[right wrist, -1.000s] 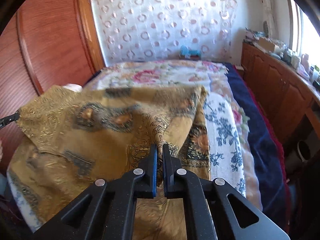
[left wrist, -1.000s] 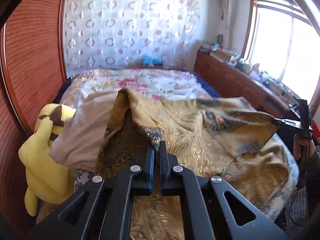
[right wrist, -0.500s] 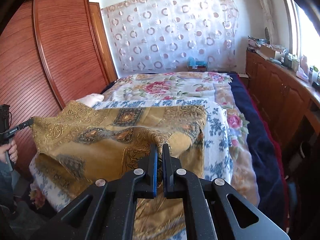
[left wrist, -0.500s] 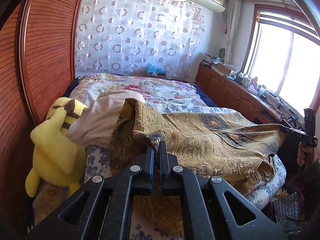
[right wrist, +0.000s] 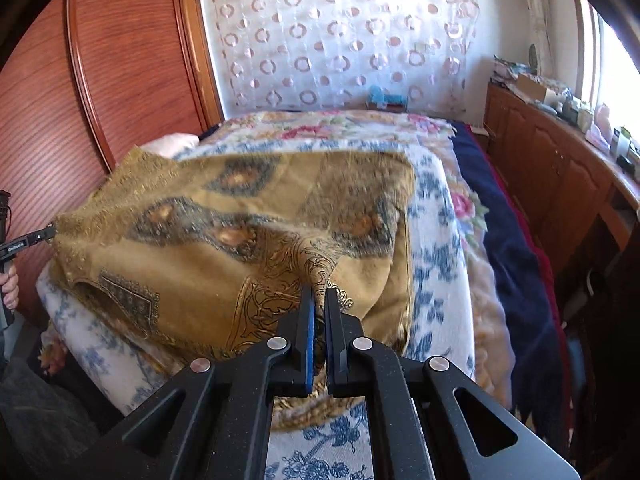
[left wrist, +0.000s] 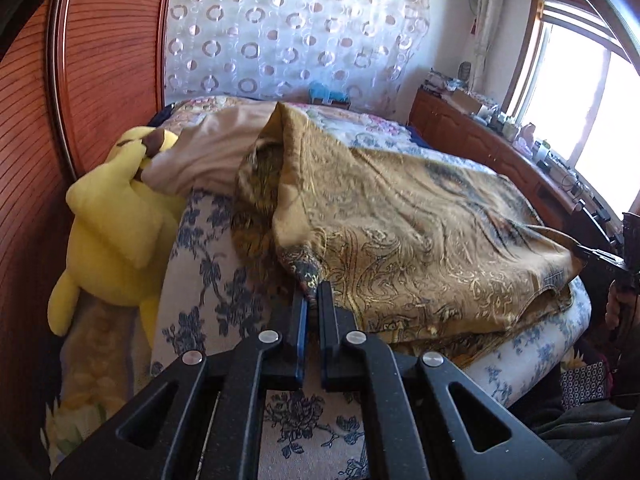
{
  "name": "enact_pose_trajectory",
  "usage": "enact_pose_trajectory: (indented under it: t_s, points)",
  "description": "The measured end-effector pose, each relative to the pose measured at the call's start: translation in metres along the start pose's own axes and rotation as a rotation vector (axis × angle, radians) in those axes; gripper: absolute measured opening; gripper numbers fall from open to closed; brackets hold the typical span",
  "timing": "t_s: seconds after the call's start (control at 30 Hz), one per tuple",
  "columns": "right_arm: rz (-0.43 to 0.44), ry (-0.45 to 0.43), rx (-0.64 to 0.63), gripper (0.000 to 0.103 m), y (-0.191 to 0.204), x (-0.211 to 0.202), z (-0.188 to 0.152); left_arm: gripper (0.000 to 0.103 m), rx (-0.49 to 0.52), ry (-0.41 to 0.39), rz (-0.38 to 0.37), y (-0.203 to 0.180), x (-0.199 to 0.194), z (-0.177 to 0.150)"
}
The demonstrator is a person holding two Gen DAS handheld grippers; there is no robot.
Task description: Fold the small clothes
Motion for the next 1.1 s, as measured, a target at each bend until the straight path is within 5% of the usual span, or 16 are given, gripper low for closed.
enact_pose_trajectory:
  t_s: [0.33, 0.53, 0.6, 0.73, 1.1]
  points:
    - [-0.014, 0.021, 0.03, 0.004, 0.005, 0.003, 0.001, 0.005, 0.031, 0.039, 0.048, -0.004, 0.011, -0.011]
    - [-0.055, -0.025, 0.02, 0.024, 0.007, -0.019, -0.001, 0.006, 0.035, 0.048, 0.069, -0.006, 0.012, -0.013]
    - [-0.047, -0.043, 0.036, 0.045, 0.009, -0.025, 0.004, 0.006, 0.034, 0.049, 0.071, -0.007, 0.012, -0.013]
    - [-0.006, -0.059, 0.011, 0.045, 0.023, -0.026, 0.012, 0.007, 0.032, 0.053, 0.075, -0.007, 0.013, -0.014]
    - [0.063, 0.013, -0.115, 0.046, 0.097, 0.032, -0.01, 0.047, 0.034, 0.051, 0.062, -0.01, 0.014, -0.013]
Point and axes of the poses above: each gripper's, at about its wrist camera, not at the fingertips, and x roughly the way its jaws point, y to its left, z to its top, the point moved 3 cm from there along x, roughly the way its jaws point, and after that the axes turned 3 degrees about x, right-handed, at the moved point
